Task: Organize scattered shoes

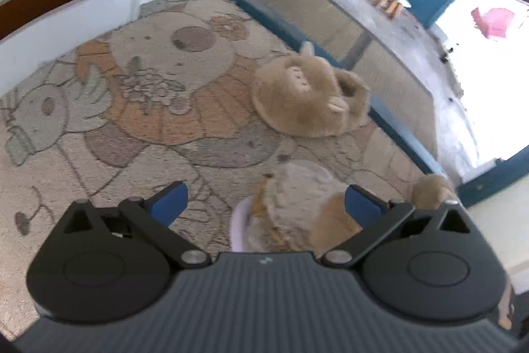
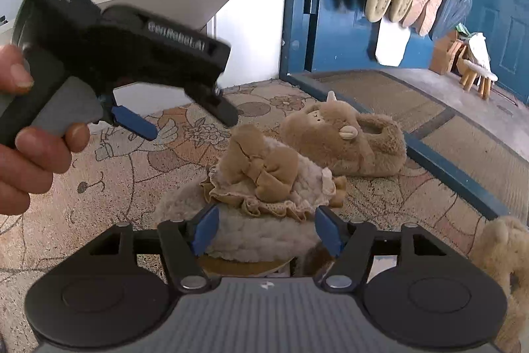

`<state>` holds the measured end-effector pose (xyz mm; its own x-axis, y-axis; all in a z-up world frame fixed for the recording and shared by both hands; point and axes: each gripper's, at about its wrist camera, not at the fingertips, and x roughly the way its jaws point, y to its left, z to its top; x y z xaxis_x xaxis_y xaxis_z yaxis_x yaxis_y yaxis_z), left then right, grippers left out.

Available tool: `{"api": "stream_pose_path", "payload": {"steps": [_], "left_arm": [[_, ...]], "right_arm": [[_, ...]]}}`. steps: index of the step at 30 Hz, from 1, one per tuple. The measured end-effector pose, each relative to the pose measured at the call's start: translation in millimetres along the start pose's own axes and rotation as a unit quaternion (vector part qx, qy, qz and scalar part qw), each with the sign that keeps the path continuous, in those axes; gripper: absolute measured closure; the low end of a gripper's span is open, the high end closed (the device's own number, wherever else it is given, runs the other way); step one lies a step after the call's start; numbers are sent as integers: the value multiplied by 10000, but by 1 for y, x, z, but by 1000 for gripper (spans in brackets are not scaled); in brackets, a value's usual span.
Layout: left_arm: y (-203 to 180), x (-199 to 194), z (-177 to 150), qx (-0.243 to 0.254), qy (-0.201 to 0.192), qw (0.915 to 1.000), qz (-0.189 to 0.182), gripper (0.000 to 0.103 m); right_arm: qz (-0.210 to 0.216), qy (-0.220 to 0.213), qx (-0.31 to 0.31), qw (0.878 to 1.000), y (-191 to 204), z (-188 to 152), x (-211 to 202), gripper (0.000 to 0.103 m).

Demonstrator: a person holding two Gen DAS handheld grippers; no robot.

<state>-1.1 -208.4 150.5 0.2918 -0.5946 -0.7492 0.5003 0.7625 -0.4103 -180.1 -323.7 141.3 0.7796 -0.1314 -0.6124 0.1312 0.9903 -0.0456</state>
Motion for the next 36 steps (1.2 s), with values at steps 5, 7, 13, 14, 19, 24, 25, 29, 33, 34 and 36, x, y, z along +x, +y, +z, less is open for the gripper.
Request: {"api": "stream_pose_path", "payload": {"steps": [5, 7, 13, 14, 19, 24, 25, 29, 33, 34, 36], "left_arm": [[-25, 14, -9, 549, 167, 9982, -181, 0], [-30, 24, -12, 703, 299, 9968, -237, 0], [-30, 39, -18, 761, 439, 9957, -278, 21], [-30, 38, -19, 779, 430, 9956, -281, 32], [-30, 33, -18, 861, 415, 9952, -232, 59], [-27, 23, -19, 856, 390, 9955, -128, 68], [-25, 18, -19, 794, 370, 9961, -86, 69], [-10, -9, -23, 453, 282, 9984, 195, 70], [12, -24, -37, -20, 463, 9966, 683, 70], [17, -25, -41, -130, 523, 9956, 768, 70], [30, -29, -50, -424, 620, 9924, 979, 70]], "right_arm": [[-116, 38, 101, 9999, 3, -2, 4, 34], [-138, 51, 153, 9998, 4, -3, 4, 32], [-130, 67, 345, 9993, 4, -10, 2, 31], [-145, 55, 362, 9992, 4, -10, 2, 31], [-81, 47, 429, 9990, 5, -11, 2, 30], [99, 79, 372, 9992, 10, -12, 2, 30], [135, 85, 361, 9992, 11, -12, 2, 30], [290, 113, 306, 9990, 15, -13, 2, 30], [639, 190, 162, 9976, 26, -14, 4, 30], [685, 213, 144, 9973, 29, -15, 4, 30], [774, 265, 98, 9966, 36, -16, 6, 30]]}}
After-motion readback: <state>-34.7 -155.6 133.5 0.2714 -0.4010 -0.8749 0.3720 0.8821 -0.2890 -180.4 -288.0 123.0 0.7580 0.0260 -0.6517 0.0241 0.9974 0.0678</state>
